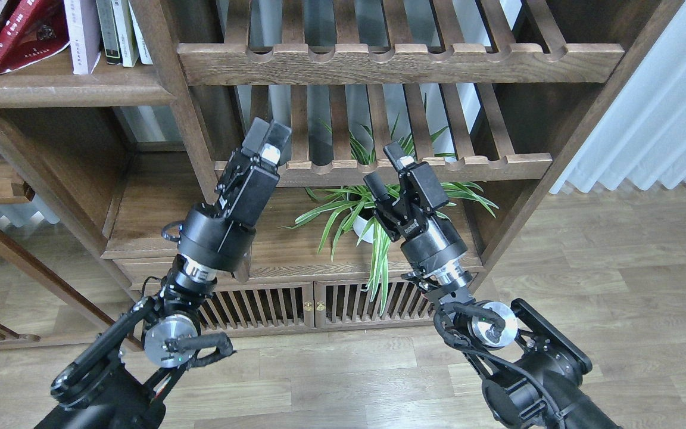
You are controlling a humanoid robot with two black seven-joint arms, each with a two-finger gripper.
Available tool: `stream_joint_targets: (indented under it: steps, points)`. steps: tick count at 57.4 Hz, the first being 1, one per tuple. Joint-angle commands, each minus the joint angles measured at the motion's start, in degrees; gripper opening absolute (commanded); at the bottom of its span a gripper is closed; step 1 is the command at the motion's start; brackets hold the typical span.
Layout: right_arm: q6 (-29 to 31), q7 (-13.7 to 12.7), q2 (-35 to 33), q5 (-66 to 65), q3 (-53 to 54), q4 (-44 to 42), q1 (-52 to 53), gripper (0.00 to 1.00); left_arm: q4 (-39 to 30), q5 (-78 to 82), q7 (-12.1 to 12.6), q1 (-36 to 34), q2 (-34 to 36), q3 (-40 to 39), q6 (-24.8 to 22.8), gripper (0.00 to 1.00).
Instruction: Organize books on shelf
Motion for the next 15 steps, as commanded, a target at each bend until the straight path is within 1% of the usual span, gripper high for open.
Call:
stream_joint_targets:
  steps: [1, 15]
  points:
    - [0.0, 0.1, -0.3, 0.0, 0.4, 0.1, -0.1, 0.98, 0.0, 0.0, 0.0, 1.0, 0.0, -0.1, 0.0, 1.0]
    - [0.0, 0.4, -0.4, 0.1, 0.3, 0.1, -0.7, 0.97, 0.0, -0.1, 0.0, 1.3, 0.0, 0.1, 0.0, 1.0]
